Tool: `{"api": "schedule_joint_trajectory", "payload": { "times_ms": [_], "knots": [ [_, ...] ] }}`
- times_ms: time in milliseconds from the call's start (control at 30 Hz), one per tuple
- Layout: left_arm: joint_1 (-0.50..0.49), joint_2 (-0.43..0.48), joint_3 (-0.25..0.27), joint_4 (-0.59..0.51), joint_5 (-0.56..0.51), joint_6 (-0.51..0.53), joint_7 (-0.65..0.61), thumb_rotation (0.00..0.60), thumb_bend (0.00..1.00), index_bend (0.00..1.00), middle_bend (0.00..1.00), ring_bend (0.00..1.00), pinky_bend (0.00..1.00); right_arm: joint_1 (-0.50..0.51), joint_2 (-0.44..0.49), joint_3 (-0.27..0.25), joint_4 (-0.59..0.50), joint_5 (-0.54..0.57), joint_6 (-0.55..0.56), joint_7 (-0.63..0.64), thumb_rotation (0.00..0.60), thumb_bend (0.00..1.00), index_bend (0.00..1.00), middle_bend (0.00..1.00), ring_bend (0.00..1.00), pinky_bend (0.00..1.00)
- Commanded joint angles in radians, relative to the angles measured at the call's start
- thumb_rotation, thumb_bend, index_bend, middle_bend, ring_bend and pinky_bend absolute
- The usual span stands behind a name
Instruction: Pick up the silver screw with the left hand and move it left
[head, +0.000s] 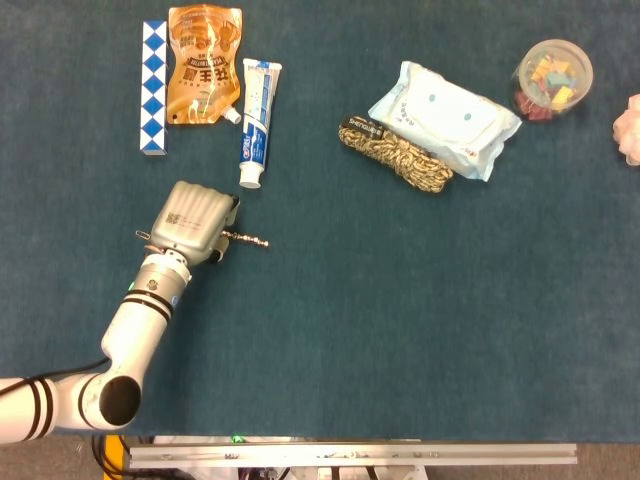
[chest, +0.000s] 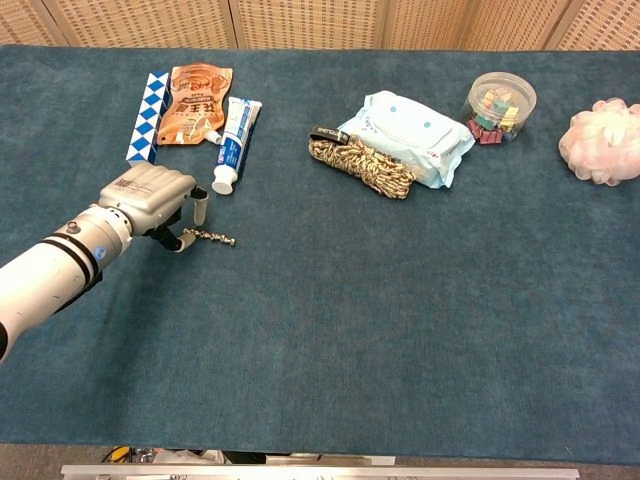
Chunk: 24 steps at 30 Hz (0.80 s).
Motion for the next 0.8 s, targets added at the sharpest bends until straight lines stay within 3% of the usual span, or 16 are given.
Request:
{"api": "schedule_joint_trajectory", "payload": {
  "times_ms": [33,800],
  "knots": [
    [-0.001,-0.002,0.002,0.001,-0.005,0.005,-0.001,0.6,0.33,0.46,1.0,1.0,0.96,-0.002,0.0,-0.001,0.001,-0.001,0.001,0.002,0.6,0.22,0.44,0.43,0.33,0.38],
    [-0.004,-0.014,0.018,0.023,-0.014,0.01,-0.043,0.6,0.33,0.49,1.0,1.0,0.96,-0.008,0.002,0.0,-0.003,0.001,0.003,0.0,0.6,0.22,0.44,0.43,0.33,0.38]
  ]
}}
